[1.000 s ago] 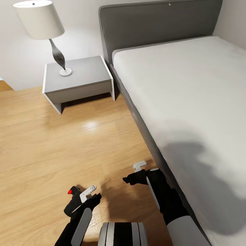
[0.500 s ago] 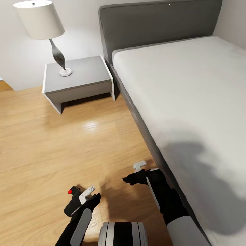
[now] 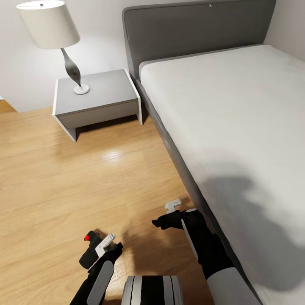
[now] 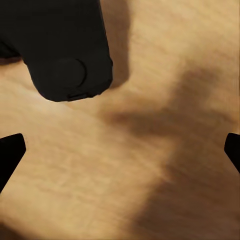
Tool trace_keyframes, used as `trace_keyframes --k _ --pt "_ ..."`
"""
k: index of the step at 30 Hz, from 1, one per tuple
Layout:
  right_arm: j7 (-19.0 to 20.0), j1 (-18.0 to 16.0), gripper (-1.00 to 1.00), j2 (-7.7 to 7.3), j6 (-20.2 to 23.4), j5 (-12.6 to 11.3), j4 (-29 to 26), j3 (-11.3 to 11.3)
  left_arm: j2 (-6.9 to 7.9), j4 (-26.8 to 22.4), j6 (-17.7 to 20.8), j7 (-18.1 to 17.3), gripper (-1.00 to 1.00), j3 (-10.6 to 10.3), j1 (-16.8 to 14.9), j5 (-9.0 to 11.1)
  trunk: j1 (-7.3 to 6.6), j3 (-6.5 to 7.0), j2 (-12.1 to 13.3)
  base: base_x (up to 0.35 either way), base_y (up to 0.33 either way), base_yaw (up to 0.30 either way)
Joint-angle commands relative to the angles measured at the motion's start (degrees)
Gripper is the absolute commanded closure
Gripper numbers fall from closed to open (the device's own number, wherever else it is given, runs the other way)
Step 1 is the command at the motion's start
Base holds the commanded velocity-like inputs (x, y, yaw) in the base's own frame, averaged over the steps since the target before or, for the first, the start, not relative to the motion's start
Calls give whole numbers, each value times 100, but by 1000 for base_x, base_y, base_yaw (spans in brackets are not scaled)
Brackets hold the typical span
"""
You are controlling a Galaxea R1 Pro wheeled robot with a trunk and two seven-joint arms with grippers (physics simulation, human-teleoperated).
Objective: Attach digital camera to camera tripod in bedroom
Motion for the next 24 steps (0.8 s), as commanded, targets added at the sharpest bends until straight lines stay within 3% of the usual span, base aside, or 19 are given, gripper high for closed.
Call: trace_keyframes --k 1,8,24 --pt "46 -2 -100 2 17 61 -7 -2 2 6 10 40 -100 -6 -1 33 -1 -4 -2 0 0 0" --pt "46 -2 -100 2 17 53 -7 -2 12 289 -159 46 -100 3 -1 87 -1 -4 -2 0 0 0" --pt "46 -2 -100 2 17 61 -5 -2 18 215 -261 55 -100 4 -11 74 -1 -4 -2 0 0 0"
